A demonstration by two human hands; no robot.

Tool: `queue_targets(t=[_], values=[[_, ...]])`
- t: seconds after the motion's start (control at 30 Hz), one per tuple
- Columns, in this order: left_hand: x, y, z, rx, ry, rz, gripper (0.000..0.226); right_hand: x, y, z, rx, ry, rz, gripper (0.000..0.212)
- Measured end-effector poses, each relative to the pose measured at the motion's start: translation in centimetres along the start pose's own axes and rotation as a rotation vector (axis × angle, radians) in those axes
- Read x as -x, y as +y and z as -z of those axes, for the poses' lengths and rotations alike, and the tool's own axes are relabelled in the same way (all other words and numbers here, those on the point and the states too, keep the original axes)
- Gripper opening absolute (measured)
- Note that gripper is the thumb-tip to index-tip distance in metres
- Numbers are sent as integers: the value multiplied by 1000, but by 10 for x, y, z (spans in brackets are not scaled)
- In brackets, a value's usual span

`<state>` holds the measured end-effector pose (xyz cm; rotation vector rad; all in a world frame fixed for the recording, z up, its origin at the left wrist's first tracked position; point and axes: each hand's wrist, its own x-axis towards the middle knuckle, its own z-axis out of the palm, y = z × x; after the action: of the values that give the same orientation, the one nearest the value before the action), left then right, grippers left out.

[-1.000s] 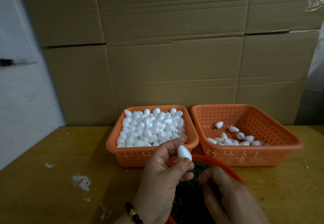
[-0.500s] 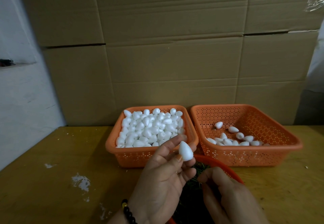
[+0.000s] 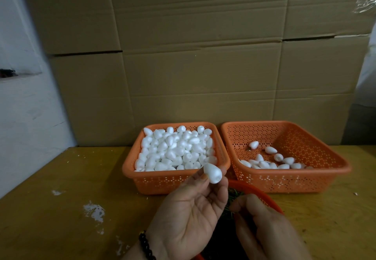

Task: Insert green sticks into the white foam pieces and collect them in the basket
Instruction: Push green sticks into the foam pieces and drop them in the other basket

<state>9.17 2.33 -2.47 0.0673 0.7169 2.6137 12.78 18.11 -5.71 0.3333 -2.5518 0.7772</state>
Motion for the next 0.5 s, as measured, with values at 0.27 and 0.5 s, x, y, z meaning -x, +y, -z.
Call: queue_targets(t=[0.27,0.5], values=[[-1,-3,2,-337,-17,-238,25,0,1,-2,-8,20,-3,43],[-3,-11,4,-709,11,-478,29,1,1,-1,-39,-26,-27,36]])
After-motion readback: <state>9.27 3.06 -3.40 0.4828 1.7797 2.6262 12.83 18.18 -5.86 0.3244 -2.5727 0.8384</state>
